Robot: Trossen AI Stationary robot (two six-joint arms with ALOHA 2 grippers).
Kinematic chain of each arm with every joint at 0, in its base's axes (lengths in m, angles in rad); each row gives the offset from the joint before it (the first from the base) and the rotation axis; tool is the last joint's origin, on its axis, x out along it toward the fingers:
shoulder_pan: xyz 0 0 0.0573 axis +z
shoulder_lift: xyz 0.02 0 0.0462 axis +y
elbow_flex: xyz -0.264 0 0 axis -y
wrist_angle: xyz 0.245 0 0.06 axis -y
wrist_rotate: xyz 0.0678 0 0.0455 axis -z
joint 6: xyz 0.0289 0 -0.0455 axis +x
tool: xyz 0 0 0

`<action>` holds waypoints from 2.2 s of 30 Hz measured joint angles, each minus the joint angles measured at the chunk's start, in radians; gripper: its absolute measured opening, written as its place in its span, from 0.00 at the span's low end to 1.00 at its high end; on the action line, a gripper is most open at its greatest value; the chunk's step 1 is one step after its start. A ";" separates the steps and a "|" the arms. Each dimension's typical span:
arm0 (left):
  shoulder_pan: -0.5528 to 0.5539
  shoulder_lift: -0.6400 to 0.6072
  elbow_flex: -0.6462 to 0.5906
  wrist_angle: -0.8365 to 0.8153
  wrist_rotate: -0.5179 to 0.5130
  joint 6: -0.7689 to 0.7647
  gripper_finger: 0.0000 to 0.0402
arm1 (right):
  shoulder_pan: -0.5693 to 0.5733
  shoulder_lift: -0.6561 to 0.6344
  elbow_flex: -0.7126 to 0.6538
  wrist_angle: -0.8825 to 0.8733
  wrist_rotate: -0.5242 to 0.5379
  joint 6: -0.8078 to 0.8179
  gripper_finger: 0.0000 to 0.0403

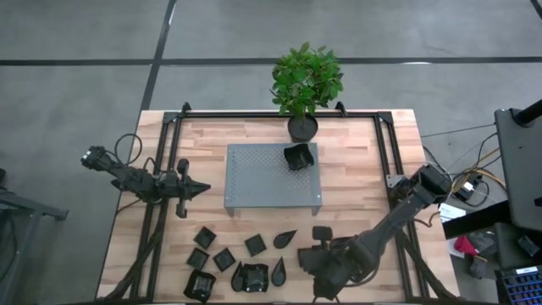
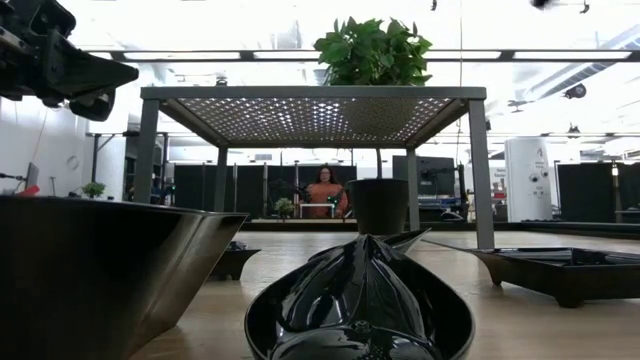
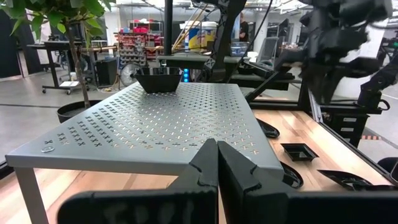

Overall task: Pick & Place Mini shaped plates
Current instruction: Put the black drop-shaped plate on the shelf

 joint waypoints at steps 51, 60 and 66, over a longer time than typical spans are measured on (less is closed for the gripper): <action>0.000 0.000 0.000 0.000 0.000 0.000 0.00 | 0.135 -0.001 -0.325 -0.183 -0.133 -0.001 0.14; 0.000 0.000 0.000 0.000 0.000 0.000 0.00 | 0.129 -0.001 -0.342 -0.167 -0.106 -0.055 0.14; 0.000 0.000 0.000 0.000 0.000 0.000 0.00 | 0.129 -0.001 -0.365 -0.096 -0.130 -0.088 0.14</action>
